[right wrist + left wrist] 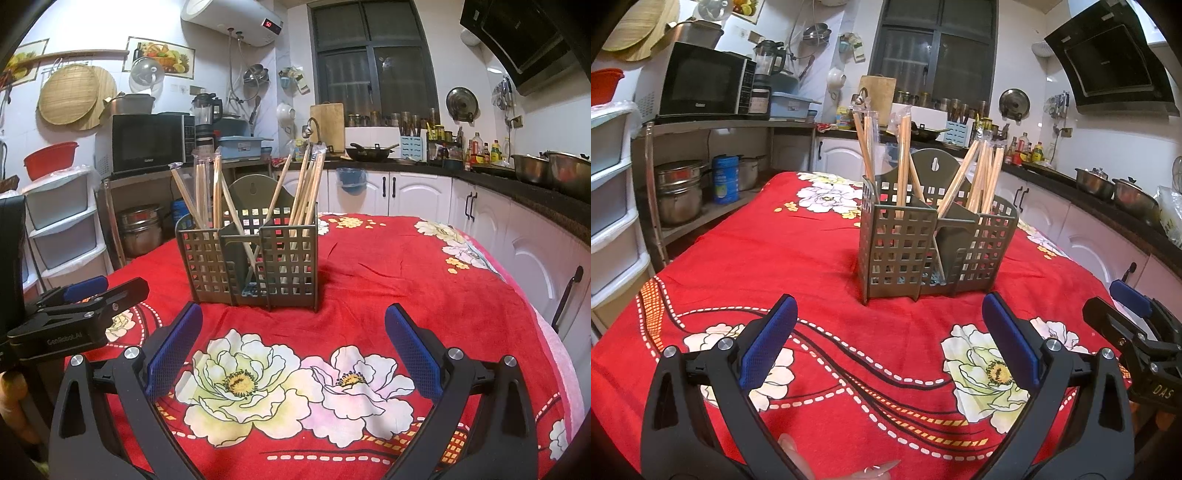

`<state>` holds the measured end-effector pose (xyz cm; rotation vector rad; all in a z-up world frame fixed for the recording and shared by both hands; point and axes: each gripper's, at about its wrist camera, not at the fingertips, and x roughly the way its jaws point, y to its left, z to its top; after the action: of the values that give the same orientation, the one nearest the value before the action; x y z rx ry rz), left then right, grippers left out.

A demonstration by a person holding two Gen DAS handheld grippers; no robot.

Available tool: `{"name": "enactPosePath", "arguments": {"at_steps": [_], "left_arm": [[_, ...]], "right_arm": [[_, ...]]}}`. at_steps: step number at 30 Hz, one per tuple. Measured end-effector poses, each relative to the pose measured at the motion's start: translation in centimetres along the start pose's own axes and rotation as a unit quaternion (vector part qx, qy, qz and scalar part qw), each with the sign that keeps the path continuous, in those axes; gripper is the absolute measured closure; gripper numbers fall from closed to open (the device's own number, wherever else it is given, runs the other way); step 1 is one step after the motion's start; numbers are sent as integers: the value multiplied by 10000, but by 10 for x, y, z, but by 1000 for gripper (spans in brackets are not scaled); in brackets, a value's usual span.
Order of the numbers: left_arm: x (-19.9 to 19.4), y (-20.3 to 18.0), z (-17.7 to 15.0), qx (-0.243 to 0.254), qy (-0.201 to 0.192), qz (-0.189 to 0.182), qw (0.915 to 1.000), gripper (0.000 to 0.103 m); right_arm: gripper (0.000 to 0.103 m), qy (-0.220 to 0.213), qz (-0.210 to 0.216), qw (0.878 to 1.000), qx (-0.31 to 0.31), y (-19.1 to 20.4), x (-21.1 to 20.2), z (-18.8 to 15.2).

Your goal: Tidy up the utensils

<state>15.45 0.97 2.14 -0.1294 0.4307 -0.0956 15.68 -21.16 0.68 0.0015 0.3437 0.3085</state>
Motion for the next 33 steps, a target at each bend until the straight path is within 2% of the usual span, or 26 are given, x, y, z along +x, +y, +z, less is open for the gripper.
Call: {"name": "enactPosePath", "arguments": {"at_steps": [33], "left_arm": [[-2,1,0,-12,-5,16,10000,10]], "right_arm": [[7,7,5,10000,9,0,0,-1]]}}
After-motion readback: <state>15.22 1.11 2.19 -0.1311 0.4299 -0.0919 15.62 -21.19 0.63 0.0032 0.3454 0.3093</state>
